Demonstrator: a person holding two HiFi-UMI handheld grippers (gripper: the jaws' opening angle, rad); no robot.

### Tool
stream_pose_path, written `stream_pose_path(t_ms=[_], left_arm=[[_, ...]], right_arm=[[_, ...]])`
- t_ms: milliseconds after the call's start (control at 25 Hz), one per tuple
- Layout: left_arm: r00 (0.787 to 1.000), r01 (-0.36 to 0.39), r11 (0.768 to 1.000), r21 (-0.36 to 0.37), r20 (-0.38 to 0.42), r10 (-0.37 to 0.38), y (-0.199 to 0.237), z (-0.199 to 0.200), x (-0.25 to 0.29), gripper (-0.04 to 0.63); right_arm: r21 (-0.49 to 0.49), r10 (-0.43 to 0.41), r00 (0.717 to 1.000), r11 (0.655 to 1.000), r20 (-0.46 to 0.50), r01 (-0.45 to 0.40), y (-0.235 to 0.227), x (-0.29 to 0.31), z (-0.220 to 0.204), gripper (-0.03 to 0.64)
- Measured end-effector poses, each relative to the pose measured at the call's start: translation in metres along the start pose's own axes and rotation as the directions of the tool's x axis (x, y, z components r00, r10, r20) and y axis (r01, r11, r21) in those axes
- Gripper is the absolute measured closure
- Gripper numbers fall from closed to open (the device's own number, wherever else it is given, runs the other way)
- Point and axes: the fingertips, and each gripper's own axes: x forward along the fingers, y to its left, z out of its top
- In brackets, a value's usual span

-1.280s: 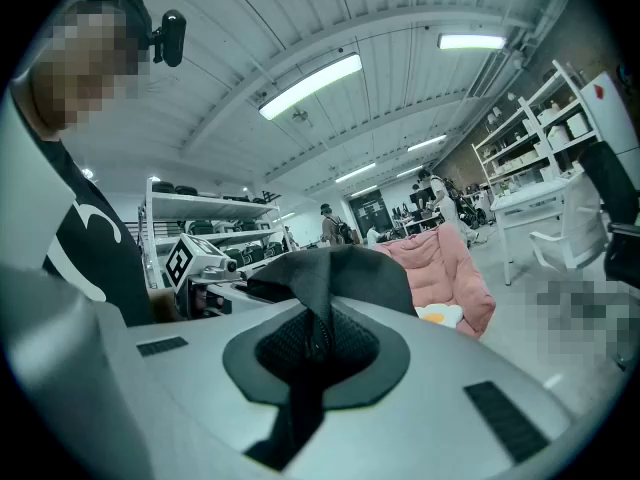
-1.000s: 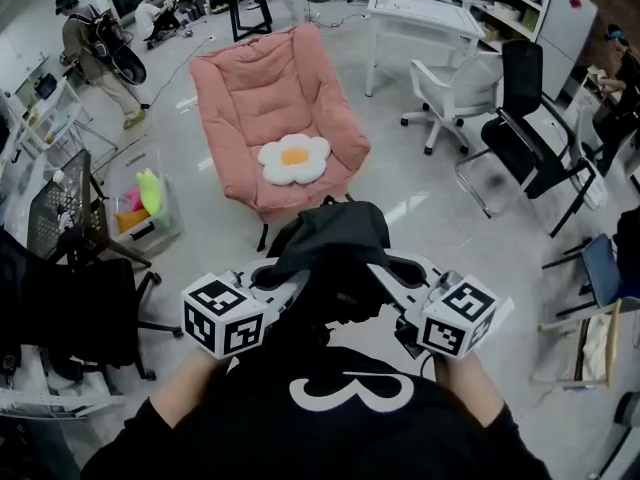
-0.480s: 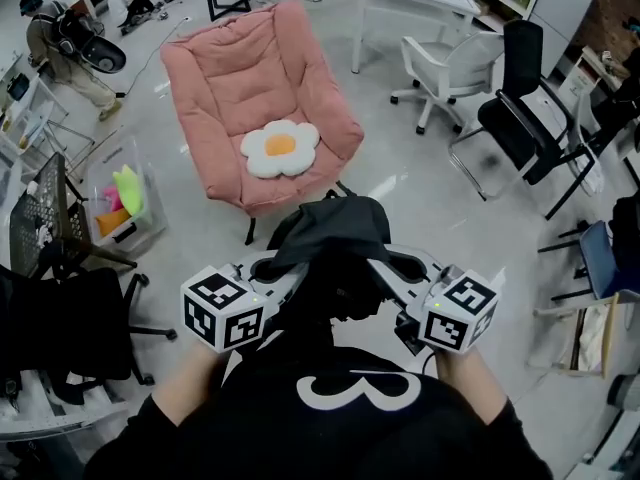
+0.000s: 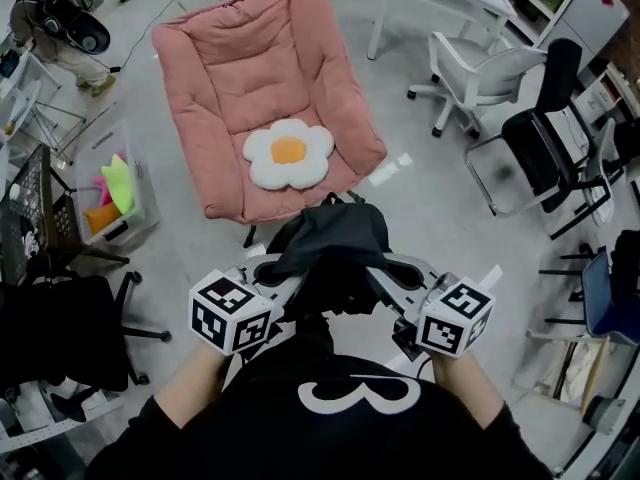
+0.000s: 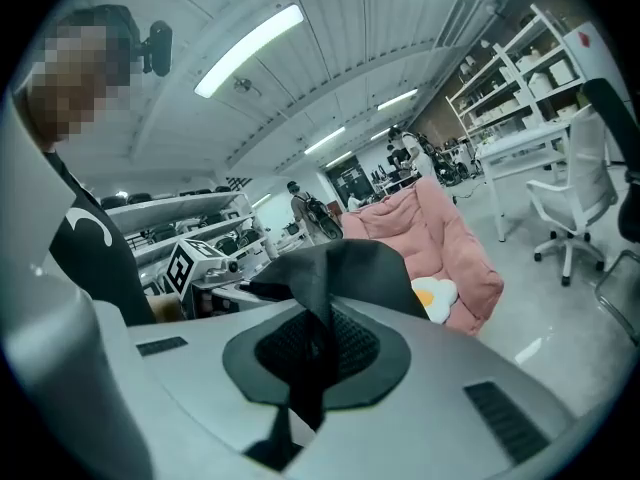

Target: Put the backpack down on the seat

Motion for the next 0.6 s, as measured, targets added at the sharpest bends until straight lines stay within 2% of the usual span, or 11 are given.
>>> stream_pose_path(t_ms=[320,600], left_arm=[[0.997,-0.072,0.997,-0.034,-0.005,0.072,0.105,0.038,0.012,0.583],[0.994,-0.111,0.994,-0.017,0.022,0.112,0.159,0.079,0.010,0.583]], right_arm=[[0.000,0.050,0.993,0.999,-0.105,-0.050,-0.045,0.100,0.041,0.598],[-0.051,0.062,0.995,0.996,-0.081,-0.066,-0.062,0.152,0.086,0.598]])
